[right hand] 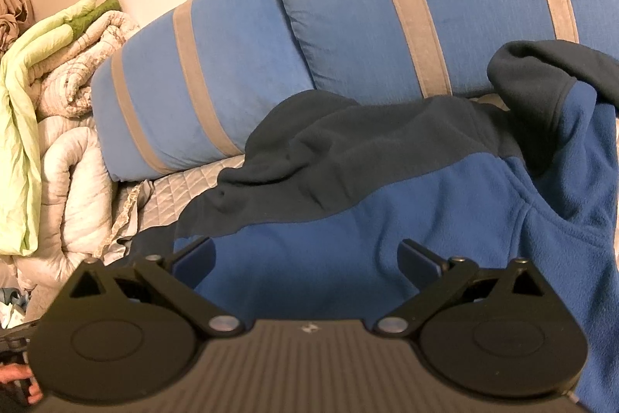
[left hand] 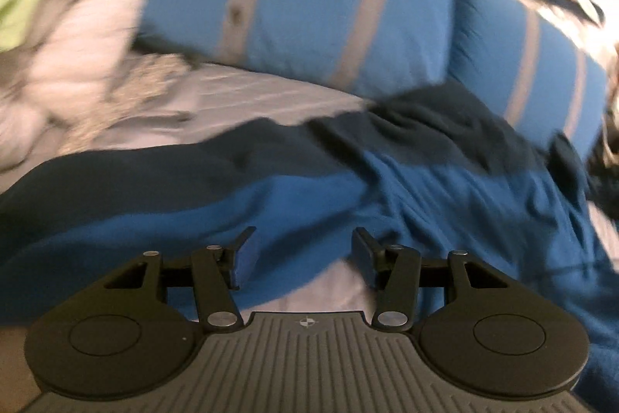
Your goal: Fold clothes
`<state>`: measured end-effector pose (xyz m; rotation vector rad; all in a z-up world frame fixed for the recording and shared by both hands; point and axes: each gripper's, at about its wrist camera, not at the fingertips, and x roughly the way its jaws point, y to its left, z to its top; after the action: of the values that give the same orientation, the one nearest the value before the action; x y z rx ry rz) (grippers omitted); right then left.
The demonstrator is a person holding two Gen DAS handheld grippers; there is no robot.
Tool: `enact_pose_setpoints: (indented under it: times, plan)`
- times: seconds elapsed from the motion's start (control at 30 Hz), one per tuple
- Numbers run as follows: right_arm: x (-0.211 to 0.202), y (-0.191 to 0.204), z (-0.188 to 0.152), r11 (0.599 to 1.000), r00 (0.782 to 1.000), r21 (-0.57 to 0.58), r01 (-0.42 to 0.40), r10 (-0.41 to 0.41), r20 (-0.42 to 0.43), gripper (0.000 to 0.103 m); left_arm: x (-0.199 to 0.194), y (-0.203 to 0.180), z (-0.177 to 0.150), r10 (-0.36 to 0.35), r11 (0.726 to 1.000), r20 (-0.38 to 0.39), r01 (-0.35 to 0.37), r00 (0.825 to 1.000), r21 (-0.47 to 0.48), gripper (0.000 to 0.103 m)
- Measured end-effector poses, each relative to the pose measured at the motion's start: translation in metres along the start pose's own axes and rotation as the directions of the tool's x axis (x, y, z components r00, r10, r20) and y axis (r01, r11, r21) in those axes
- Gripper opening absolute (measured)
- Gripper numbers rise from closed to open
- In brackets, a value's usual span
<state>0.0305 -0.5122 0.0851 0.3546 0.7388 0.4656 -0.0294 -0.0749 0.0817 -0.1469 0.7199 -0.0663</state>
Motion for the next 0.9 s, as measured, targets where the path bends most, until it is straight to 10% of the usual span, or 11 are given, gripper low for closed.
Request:
enact_pose_setpoints:
  times: [0.57,0.9]
  plan:
    - [0.003,-0.002,-0.001,1.000,1.000,-0.006,0.011,-0.011,-0.011,0.103,0.050,-0.022,-0.011,-0.035,0.999,-0.207,0.041,0.978,0.022,0.052]
    - [-0.012,0.005,0.011,0.997,0.997,-0.058,0.044,-0.040,0.065,0.103,-0.025,-0.021,0.061,0.022,0.998,-0.064,-0.018,0.998,0.053,0.067]
